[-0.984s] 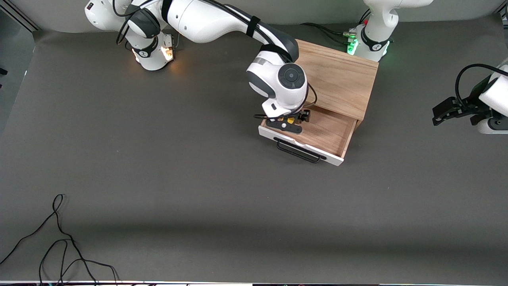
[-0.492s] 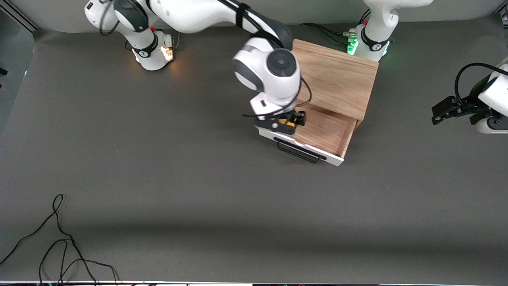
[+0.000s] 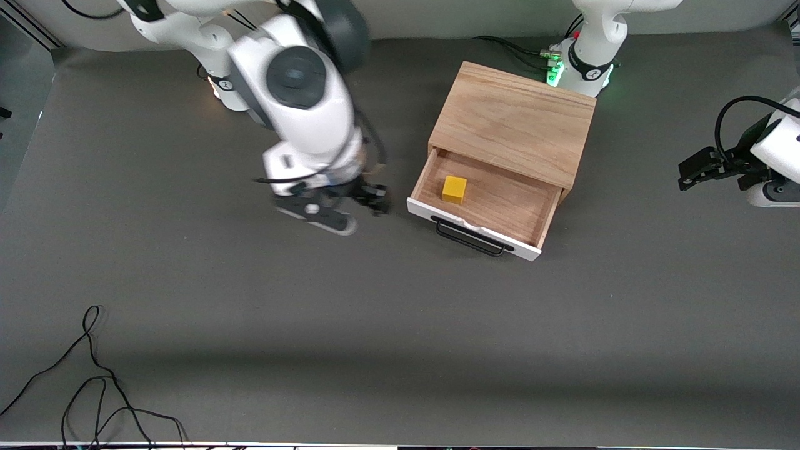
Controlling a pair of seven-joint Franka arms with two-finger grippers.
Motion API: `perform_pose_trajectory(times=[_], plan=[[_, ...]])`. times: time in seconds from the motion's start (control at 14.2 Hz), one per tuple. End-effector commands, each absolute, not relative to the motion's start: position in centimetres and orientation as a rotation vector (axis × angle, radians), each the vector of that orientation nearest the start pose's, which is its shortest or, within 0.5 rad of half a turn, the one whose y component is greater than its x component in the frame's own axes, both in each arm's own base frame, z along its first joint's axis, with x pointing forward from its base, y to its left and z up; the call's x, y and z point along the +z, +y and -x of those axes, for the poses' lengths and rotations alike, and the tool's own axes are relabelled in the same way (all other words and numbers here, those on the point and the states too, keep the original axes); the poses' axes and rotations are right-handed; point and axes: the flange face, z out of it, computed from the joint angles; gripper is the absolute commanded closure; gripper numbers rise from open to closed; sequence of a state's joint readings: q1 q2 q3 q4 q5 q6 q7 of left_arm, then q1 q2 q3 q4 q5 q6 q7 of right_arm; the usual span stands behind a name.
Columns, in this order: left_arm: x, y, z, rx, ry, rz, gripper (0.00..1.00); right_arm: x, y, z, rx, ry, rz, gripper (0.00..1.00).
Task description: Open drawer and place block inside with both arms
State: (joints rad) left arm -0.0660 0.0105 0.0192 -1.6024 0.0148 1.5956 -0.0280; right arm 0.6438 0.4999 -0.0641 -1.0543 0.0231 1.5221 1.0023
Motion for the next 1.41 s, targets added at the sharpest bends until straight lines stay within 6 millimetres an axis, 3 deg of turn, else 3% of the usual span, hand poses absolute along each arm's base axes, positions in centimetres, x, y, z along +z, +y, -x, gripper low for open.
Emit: perform_pose_trajectory(times=[0.0,0.35,0.77,0.91,1.34], plan=[[60.4,-2.4,-55.2,0.057,0.041,3.13,0.0,57.6,31.2,-57.1,0.031,0.609,3.144,0.0],[59.9,-2.6,-54.6,0.098,0.044,3.127,0.0,61.7,15.9,-60.0,0.012,0.538,3.172,0.0],[60.2,-2.7,-54.9,0.098,0.039,3.13,0.0,63.7,-0.9,-59.6,-0.001,0.395,3.099,0.0],[60.5,-2.7,-55.0,0.098,0.038,3.131,0.0,64.0,-3.3,-59.5,-0.017,0.399,3.067,0.0],[60.5,-2.8,-55.0,0.098,0.041,3.131,0.0,62.8,-2.5,-60.4,-0.001,0.401,3.051,0.0]])
